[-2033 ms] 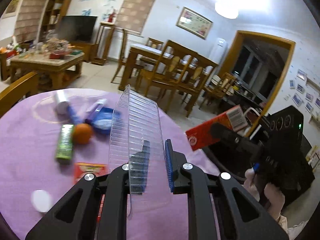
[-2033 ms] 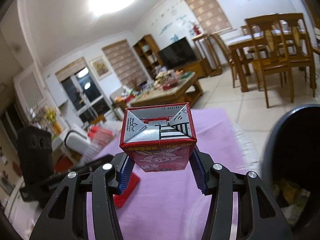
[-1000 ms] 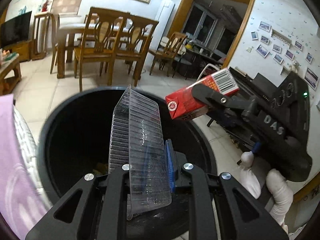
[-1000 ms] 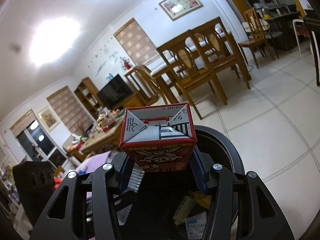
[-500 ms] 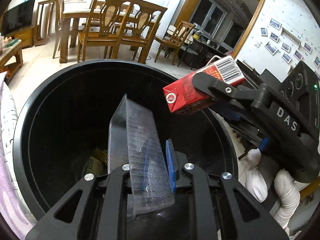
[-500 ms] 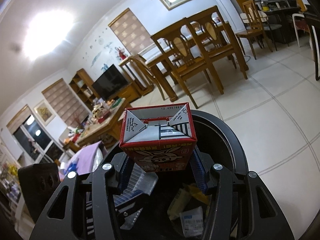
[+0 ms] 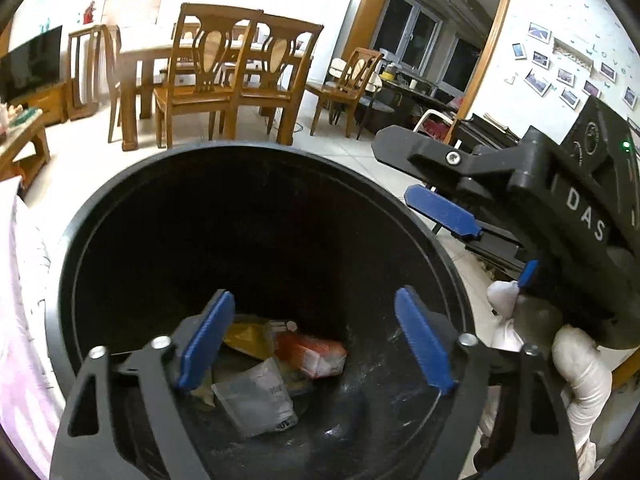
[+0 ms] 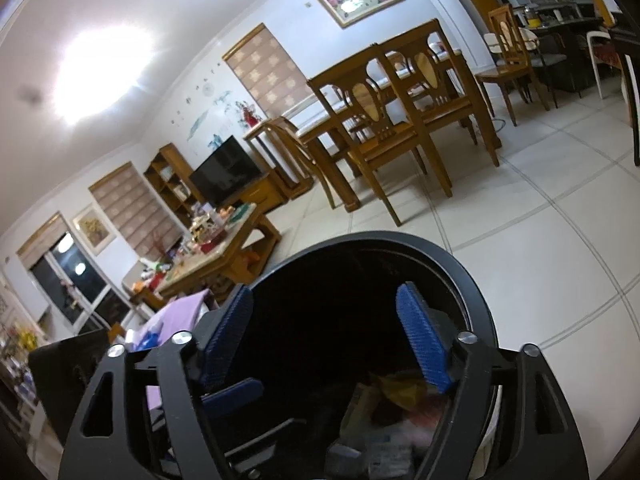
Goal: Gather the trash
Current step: 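Open the left tool to drop the tray while the right tool drops the carton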
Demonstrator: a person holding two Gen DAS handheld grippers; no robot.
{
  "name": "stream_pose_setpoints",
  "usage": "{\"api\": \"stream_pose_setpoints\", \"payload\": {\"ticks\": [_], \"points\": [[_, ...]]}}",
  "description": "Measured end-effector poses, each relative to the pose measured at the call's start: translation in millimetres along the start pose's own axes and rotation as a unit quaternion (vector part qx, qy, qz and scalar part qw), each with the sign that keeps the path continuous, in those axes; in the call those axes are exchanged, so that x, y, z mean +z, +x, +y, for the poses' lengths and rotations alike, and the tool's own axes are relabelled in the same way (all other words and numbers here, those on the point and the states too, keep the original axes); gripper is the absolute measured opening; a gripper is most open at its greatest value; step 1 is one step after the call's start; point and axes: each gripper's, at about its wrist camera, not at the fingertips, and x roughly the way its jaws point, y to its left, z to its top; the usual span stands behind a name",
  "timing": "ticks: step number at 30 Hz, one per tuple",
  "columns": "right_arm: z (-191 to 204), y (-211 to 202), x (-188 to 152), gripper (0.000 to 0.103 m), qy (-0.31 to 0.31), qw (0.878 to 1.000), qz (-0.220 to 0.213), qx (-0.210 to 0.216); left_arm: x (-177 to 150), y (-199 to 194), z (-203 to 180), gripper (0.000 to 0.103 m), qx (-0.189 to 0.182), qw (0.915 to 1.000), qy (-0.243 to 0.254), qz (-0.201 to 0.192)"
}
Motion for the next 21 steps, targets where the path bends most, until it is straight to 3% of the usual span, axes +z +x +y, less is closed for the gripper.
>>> {"api": "stream_pose_setpoints", "payload": {"ticks": [2, 6, 21], "points": [[0, -5, 0, 0.083, 0.003, 1.0, -0.006, 0.0, 0, -1, -3, 0.097, 0.008, 0.9999, 0.008, -0.001], [-4, -9, -2, 0.098, 0.018, 1.0, -0.008, 0.005, -1, -2, -7, 0.098, 0.016, 0.9997, 0.017, 0.002], [0, -19, -4, 0.098, 0.052, 0.998, 0.007, 0.024, -11, -46, -1, 0.098, 0.046, 0.9983, 0.033, -0.013]]}}
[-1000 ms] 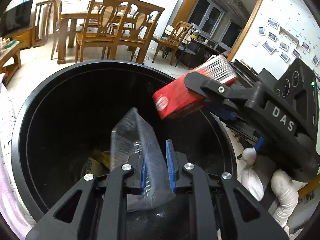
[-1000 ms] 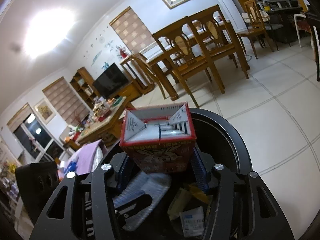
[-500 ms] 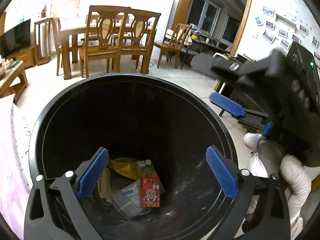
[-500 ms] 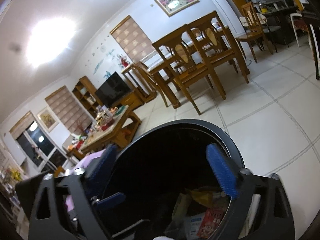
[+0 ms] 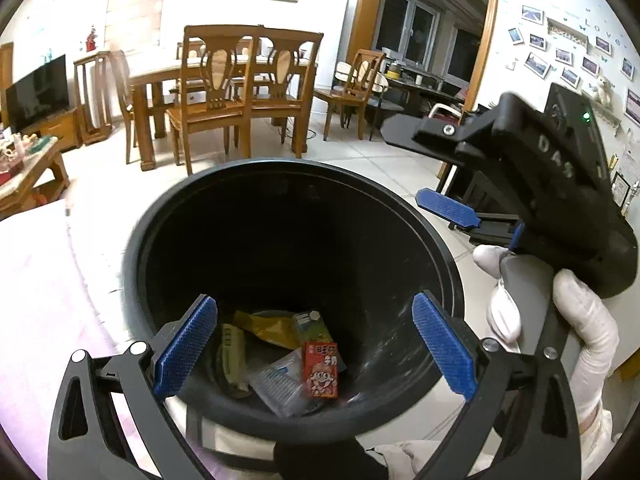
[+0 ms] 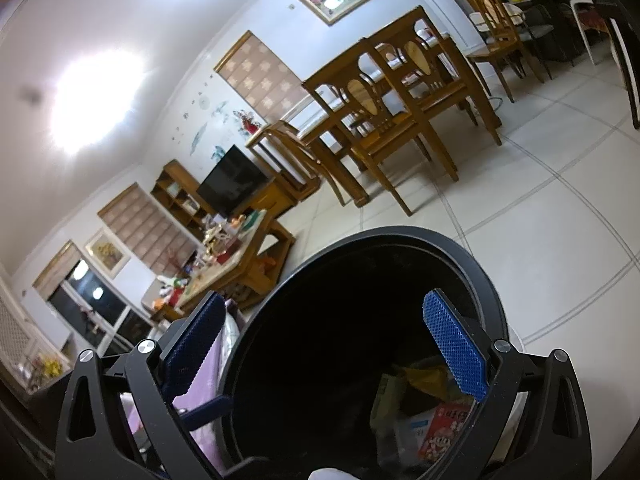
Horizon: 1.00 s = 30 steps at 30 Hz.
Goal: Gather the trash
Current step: 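Open the left tool to drop the tray while the right tool drops the carton, then move both open tools back over the table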
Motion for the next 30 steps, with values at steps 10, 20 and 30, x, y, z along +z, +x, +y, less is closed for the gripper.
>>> {"api": "stream_pose_setpoints", "payload": {"ticks": [10, 20, 30], "points": [[55, 12, -23, 0.098, -0.059, 0.997, 0.039, 0.014, -21, -73, 58, 0.098, 0.039, 0.9969, -0.051, -0.045], [167, 47, -84, 0.098, -0.155, 0.98, 0.117, 0.052, -52, -158, 177, 0.098, 0.155, 0.9725, -0.153, -0.082], [293, 87, -183, 0.098, -0.264, 0.934, 0.22, 0.094, -88, -159, 313, 0.096, 0.231, 0.9484, -0.214, 0.035]]}}
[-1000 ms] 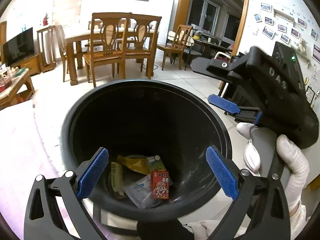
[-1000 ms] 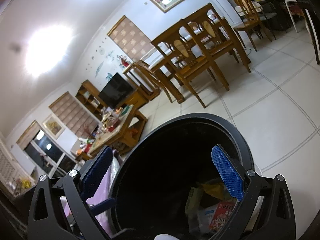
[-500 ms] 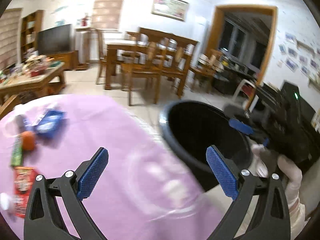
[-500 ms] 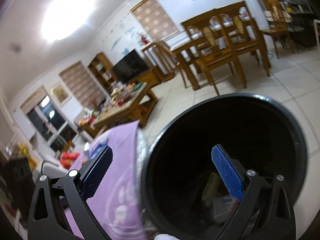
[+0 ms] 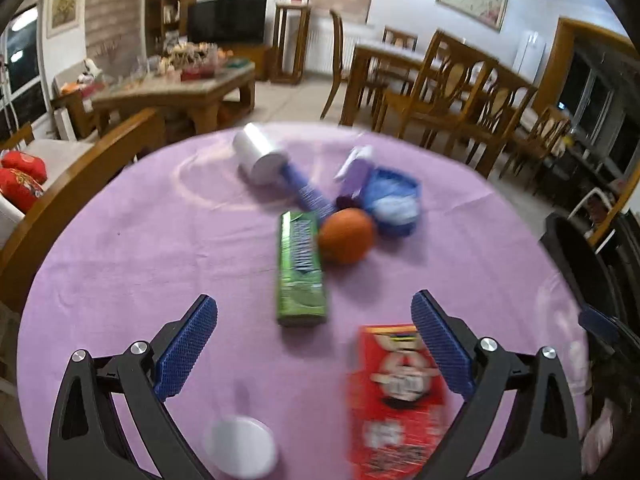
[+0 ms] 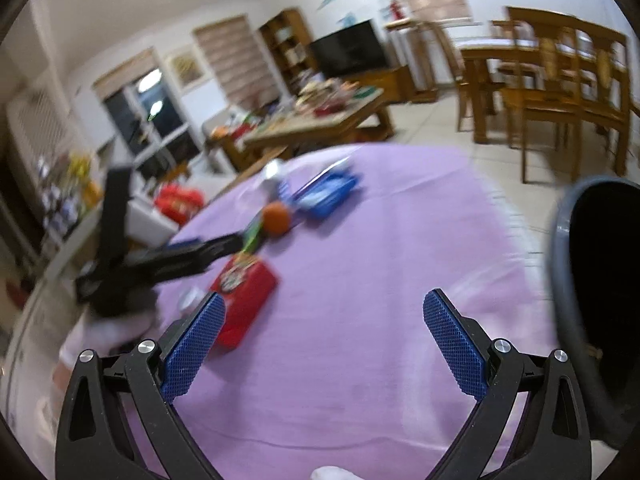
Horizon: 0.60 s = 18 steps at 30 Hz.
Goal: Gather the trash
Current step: 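Move both open tools back over the table, then grasp the green Doublemint tube with the left tool while the right tool grasps the red carton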
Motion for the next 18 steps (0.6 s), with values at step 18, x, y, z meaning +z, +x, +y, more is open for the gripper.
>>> {"api": "stream_pose_setpoints", "payload": {"ticks": [18], "points": [[95, 91, 6, 0.097, -0.079, 0.993, 0.09, -0.015, 18, 35, 22, 0.059, 0.033, 0.9981, 0.046, 0.026]]}}
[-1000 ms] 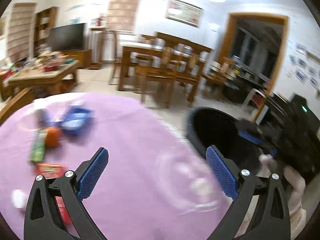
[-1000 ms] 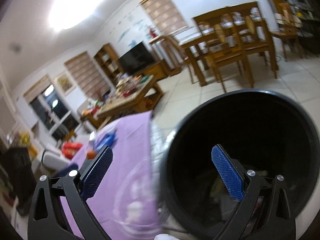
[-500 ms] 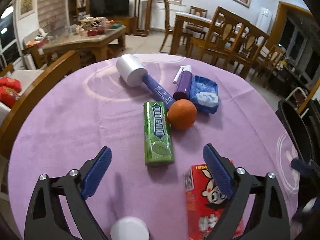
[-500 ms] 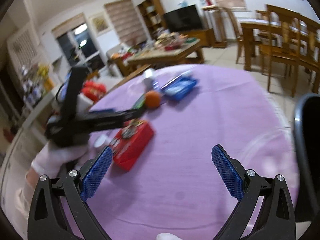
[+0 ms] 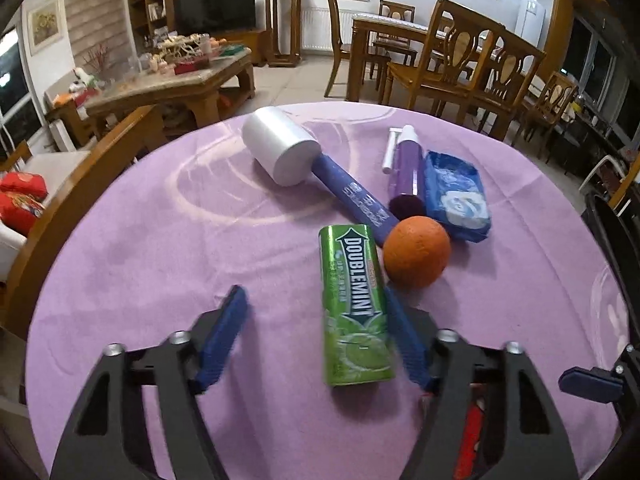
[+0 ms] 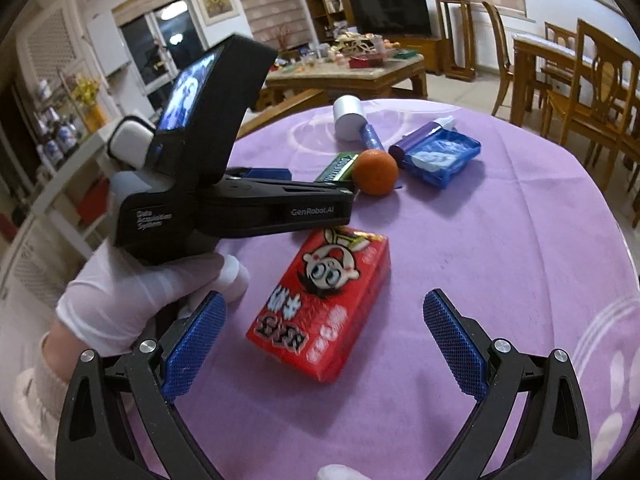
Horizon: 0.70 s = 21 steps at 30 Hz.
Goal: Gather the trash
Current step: 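Grasp the green Doublemint tube with the left tool while the right tool grasps the red carton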
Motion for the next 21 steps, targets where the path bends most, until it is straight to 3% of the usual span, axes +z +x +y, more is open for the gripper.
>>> {"api": "stream_pose_setpoints", "payload": {"ticks": [5, 8, 10, 15, 21], "points": [[3, 27, 8, 0.078, -0.011, 0.999, 0.045, -0.025, -2, -5, 10, 0.035, 0.009, 0.9999, 0.0, -0.007], [7, 30, 8, 0.066, -0.023, 0.998, 0.046, -0.031, -4, -7, 16, 0.03, 0.003, 0.9999, -0.004, -0.011], [7, 30, 7, 0.051, -0.029, 0.997, 0.047, -0.046, -5, -8, 16, 0.03, 0.002, 0.9999, -0.004, -0.012], [-4, 21, 6, 0.051, -0.021, 0.998, 0.038, -0.039, -6, -13, 27, 0.03, -0.019, 0.9992, -0.029, -0.02], [-16, -16, -6, 0.051, 0.002, 1.0, -0.007, 0.001, -14, -33, 26, 0.03, -0.044, 0.9967, -0.048, -0.048]]}}
